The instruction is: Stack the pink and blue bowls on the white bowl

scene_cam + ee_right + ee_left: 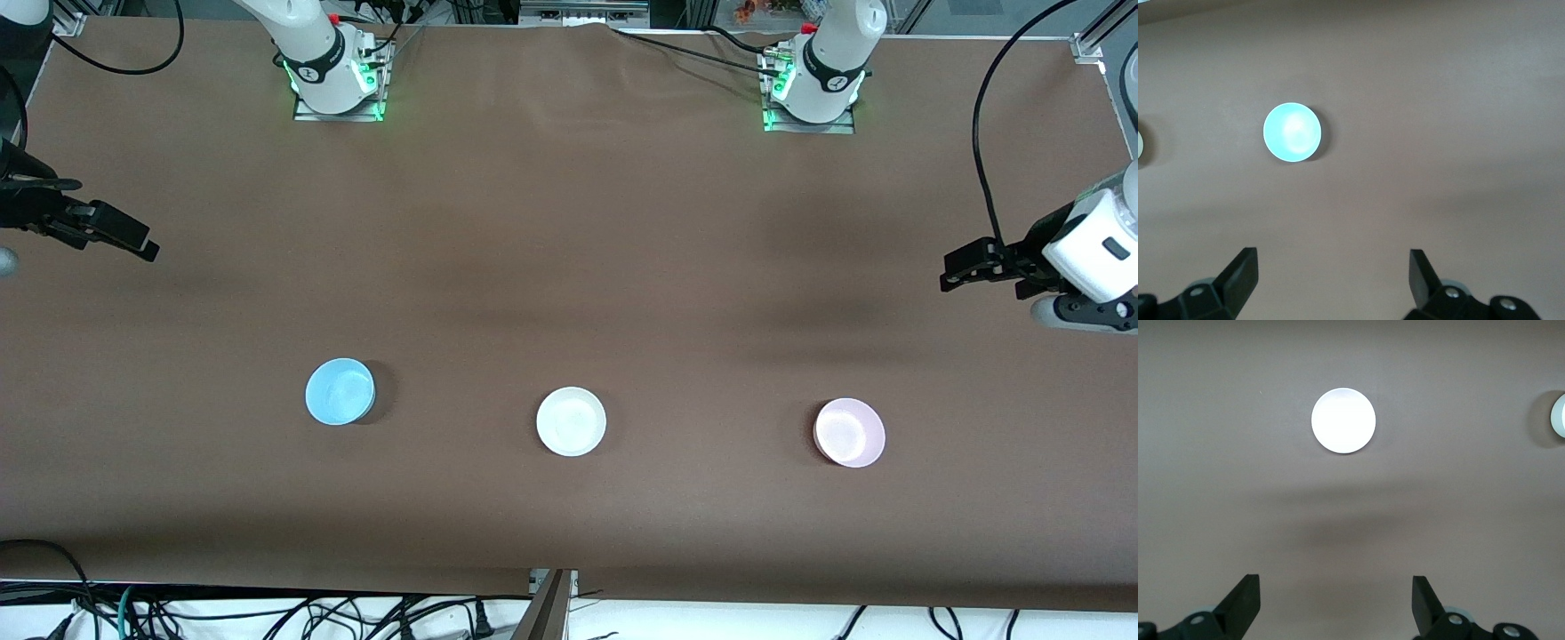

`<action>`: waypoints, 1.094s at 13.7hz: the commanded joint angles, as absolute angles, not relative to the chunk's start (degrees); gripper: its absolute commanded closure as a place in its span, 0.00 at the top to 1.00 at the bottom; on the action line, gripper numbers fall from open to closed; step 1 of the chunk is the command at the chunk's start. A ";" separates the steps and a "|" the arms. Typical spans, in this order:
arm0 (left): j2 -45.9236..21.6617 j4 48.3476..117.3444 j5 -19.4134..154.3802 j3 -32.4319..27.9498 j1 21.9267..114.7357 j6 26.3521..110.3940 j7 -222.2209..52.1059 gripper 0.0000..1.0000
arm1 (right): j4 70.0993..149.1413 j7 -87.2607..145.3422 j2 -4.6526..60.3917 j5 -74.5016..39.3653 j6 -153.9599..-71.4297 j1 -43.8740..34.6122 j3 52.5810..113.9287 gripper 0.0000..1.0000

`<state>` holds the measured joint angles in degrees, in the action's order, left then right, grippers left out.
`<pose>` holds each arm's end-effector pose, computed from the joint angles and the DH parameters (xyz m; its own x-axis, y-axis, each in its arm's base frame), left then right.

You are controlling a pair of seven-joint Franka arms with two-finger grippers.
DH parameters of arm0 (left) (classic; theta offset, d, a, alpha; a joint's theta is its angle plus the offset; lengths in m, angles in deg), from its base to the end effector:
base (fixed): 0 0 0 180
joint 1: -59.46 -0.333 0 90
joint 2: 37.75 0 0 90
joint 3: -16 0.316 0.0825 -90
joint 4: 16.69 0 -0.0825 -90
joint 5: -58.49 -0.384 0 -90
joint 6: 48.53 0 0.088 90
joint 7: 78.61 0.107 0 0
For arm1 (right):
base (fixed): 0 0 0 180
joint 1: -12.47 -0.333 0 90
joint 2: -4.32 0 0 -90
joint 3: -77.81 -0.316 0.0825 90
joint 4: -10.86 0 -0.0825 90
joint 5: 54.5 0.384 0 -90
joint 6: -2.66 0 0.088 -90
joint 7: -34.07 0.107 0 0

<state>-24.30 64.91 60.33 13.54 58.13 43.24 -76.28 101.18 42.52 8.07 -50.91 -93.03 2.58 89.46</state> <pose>0.6251 -0.0127 0.5579 0.9967 -0.0587 -0.0553 -0.0563 -0.9974 0.0442 0.5826 -0.0081 0.5944 0.9830 -0.1824 0.0219 -0.1810 -0.9820 -0.0531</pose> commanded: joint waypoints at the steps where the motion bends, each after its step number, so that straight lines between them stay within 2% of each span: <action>1: -21.76 63.64 59.63 13.27 59.10 45.24 -76.59 1.00 | 101.13 42.07 7.31 -50.20 -92.61 2.89 89.14 0.99; 12: -8.23 64.34 59.28 13.27 60.42 63.69 -81.49 1.00 | 101.13 41.98 7.31 -50.11 -92.61 2.89 89.14 1.00; 15: -6.47 64.78 58.93 13.27 60.51 65.81 -82.03 1.00 | 101.13 41.98 7.31 -50.11 -92.61 2.89 89.14 0.99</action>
<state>-7.22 65.35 60.33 13.23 60.14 64.94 -80.58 101.16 42.51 8.07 -50.89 -93.04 2.58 89.43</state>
